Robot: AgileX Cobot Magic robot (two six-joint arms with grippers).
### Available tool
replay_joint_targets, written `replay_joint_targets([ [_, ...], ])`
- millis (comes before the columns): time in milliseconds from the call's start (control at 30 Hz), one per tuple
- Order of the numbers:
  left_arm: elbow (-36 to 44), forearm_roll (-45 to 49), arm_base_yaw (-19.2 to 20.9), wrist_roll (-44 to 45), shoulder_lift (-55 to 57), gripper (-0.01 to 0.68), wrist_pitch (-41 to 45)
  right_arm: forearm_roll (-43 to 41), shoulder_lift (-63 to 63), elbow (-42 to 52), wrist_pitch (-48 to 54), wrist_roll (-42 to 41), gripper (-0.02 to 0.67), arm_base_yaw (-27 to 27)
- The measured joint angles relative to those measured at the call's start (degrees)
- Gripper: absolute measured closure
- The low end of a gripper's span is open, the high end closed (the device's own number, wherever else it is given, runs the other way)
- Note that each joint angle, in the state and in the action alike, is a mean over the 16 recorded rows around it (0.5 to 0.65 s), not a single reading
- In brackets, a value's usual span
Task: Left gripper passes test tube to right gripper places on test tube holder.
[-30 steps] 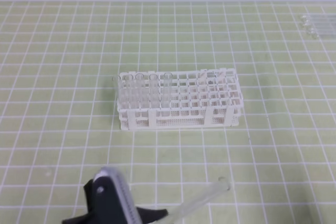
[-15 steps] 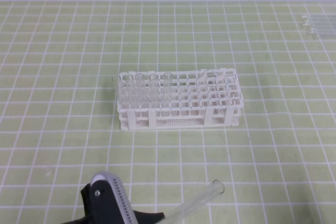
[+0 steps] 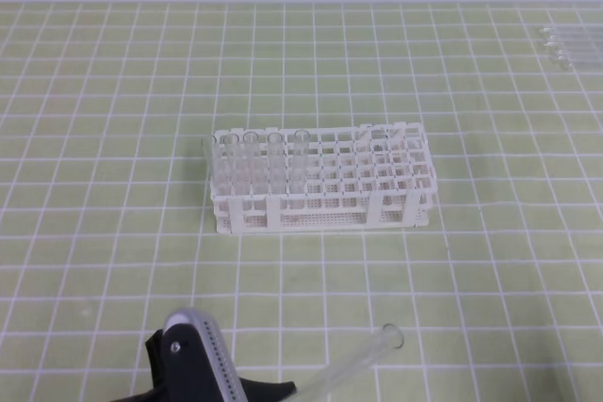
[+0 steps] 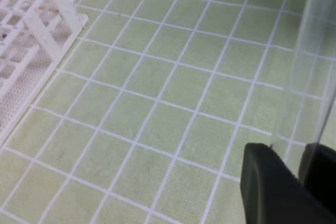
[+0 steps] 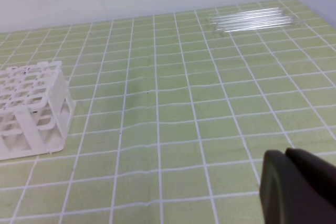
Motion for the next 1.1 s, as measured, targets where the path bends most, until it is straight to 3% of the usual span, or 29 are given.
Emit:
replay_joint_targets([
  [167,0.0,0.01,0.01,-0.04,-0.01,0.657,-0.22,0.39,0.0,0.0,-0.02,0.0,0.666,0.0],
  [300,0.0,0.0,0.0,-0.07,0.0,0.651,-0.37,5.7,0.0,0.0,-0.47,0.1,0.666,0.0],
  [800,-0.01,-0.02,-0.05,-1.05,0.05,0.628,-0.8,59.16,0.0,0.0,-6.85,0.14,0.666,0.0],
  [1100,-0.02,-0.05,-0.09,-3.74,0.74,0.604,-0.39,64.41,0.0,0.0,-14.62,-0.02,0.666,0.0],
])
